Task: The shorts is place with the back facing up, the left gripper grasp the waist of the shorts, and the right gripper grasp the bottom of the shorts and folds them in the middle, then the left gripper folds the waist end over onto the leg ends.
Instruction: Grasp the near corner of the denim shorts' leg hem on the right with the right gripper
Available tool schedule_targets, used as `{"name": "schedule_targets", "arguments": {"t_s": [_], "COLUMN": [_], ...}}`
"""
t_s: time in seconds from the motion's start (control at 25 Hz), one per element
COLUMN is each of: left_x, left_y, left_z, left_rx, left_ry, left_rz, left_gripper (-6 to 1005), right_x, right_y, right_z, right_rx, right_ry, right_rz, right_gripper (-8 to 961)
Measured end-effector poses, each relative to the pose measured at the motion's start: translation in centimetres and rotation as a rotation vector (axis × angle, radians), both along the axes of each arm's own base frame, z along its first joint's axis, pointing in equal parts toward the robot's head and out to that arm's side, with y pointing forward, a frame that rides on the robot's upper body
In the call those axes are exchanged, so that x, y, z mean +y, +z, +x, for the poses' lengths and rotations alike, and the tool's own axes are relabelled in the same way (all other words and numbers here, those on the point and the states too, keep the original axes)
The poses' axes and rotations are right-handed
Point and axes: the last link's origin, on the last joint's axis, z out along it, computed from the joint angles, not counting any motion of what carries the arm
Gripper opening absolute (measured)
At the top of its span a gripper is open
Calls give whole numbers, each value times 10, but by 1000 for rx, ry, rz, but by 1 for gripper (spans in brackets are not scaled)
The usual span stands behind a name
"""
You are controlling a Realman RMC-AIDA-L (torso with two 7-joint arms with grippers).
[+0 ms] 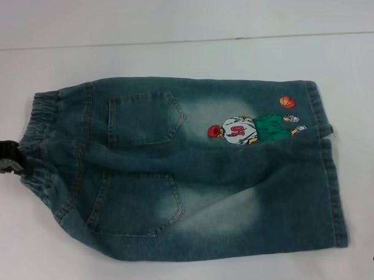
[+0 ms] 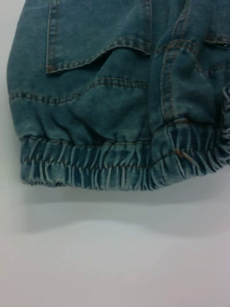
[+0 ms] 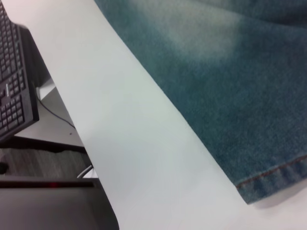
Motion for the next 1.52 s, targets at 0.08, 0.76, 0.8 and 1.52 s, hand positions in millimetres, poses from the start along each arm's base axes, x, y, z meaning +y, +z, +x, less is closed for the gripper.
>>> {"name": "schedule_targets", "arguments": {"t_s": [0.08,0.76,0.8,1.52], "left_x": [1,4,4,4], "left_y": [0,-2,-2,-4], "left_z": [1,4,4,6], "left_rx": [-1,-1,-1,-6], "left_ry": [-2,-14,-14,-19], "left_rz": [0,0,0,-5], "left_gripper": [39,53,53,68], "right_x": [1,10,10,13], "right_y": [-6,-30,-31,-43], "right_z": [0,-1,-1,0], "right_rx": [-11,-38,-38,-60], "right_ry": [5,24,23,42], "right_rz": [-20,-42,-44,-48], "right_gripper": [807,806,806,756]}}
